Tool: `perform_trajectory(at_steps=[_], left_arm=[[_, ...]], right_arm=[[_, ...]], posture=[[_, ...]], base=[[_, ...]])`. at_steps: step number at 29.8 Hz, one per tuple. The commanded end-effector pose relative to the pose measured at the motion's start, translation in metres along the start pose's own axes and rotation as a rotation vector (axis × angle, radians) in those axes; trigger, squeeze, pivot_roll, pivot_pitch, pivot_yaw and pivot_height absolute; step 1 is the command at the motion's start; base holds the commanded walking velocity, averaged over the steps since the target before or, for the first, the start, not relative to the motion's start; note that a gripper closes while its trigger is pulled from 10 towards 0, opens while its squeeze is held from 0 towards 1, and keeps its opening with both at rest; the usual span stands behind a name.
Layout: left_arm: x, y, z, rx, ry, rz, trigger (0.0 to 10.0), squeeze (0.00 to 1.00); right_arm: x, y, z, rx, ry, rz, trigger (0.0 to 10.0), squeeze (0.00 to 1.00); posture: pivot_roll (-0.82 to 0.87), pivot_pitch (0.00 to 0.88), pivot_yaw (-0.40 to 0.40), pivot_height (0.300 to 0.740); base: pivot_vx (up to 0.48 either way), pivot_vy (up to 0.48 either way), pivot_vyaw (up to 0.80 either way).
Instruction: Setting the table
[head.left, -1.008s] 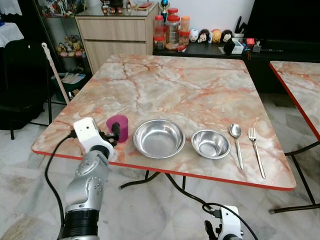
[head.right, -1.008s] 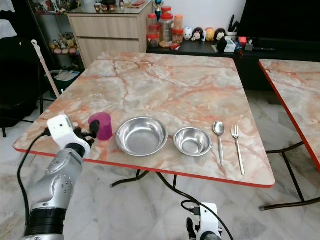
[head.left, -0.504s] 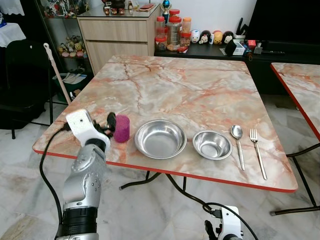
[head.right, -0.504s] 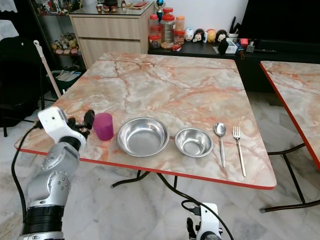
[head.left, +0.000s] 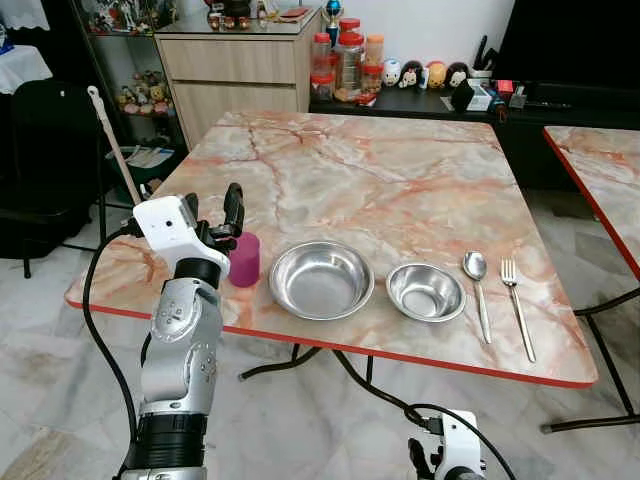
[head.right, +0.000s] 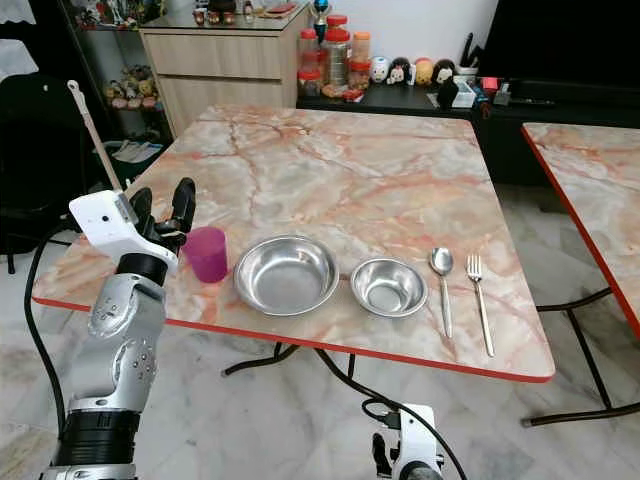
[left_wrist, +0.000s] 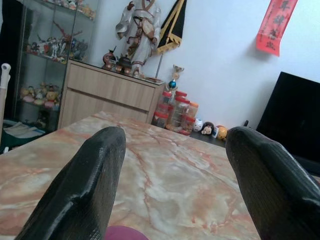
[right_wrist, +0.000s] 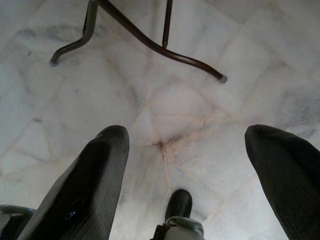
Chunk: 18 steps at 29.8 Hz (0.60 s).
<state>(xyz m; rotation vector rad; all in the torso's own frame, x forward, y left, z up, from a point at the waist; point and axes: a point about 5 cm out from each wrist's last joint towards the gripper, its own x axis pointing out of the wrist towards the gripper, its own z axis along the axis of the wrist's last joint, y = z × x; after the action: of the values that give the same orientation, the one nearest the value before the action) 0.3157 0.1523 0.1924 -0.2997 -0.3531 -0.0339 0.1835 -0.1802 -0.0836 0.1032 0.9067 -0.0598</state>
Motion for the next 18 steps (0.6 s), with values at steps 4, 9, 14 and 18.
perform_trajectory(at_steps=[4,9,14,18], left_arm=[[0.0031,-0.0036,0.0022,0.023,-0.026,-0.019,10.0,0.00],[0.0031,-0.0027,0.0030,0.025,-0.036,-0.016,10.0,0.00],[0.0033,-0.0007,0.0026,0.032,-0.036,-0.009,10.0,0.00],[0.0036,-0.0015,0.0048,0.023,-0.049,-0.014,10.0,0.00]], right_arm=[[0.0009,0.0008,0.0057,0.003,-0.028,-0.005,10.0,0.00],[0.0009,0.0001,0.0053,-0.006,-0.021,-0.011,10.0,0.00],[0.0006,-0.0005,0.0038,-0.007,-0.016,-0.011,10.0,0.00],[0.0005,-0.0010,0.0038,-0.008,-0.015,-0.014,10.0,0.00]], posture=[[0.17,0.000,0.007,0.676],[0.17,0.000,0.008,0.676],[0.17,0.000,0.007,0.676],[0.17,0.000,0.007,0.676]], base=[[0.431,0.000,0.00],[0.465,0.000,0.00],[0.480,0.000,0.00],[0.460,0.000,0.00]])
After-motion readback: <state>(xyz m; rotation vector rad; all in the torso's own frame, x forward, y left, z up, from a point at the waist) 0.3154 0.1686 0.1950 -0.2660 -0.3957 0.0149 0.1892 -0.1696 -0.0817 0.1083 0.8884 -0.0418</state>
